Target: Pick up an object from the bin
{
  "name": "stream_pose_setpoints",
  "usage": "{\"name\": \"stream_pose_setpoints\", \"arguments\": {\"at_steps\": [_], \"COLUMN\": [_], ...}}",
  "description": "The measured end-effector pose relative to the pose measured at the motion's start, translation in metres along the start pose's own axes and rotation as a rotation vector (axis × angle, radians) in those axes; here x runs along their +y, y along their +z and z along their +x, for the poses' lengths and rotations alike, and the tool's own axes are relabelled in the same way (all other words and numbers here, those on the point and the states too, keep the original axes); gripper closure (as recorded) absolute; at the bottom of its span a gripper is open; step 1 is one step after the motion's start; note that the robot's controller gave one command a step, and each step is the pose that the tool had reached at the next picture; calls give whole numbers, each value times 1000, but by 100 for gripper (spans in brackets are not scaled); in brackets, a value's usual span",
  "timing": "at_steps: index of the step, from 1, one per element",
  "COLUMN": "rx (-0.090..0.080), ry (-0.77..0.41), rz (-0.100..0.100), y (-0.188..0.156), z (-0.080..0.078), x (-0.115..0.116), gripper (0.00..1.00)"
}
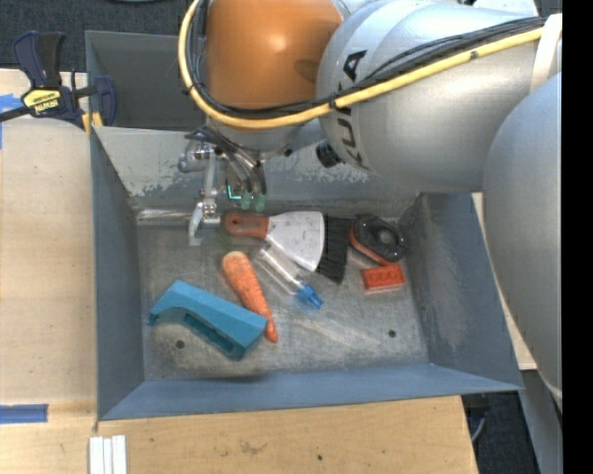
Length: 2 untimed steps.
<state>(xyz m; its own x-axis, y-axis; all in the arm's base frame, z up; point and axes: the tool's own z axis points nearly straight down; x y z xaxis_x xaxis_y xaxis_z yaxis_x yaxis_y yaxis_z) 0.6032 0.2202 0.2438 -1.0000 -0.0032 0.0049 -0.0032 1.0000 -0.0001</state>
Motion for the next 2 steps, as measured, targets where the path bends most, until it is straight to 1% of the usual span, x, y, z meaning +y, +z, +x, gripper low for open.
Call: {"name": "stream_pose_setpoints", "arguments": {"at_steps": [1,2], "rx": [-8,-10], "ry": [3,66], "rz": [-2,-2], "y": [-5,64], "z": [-2,44], "x": [-1,4], "gripper": [0,0]}}
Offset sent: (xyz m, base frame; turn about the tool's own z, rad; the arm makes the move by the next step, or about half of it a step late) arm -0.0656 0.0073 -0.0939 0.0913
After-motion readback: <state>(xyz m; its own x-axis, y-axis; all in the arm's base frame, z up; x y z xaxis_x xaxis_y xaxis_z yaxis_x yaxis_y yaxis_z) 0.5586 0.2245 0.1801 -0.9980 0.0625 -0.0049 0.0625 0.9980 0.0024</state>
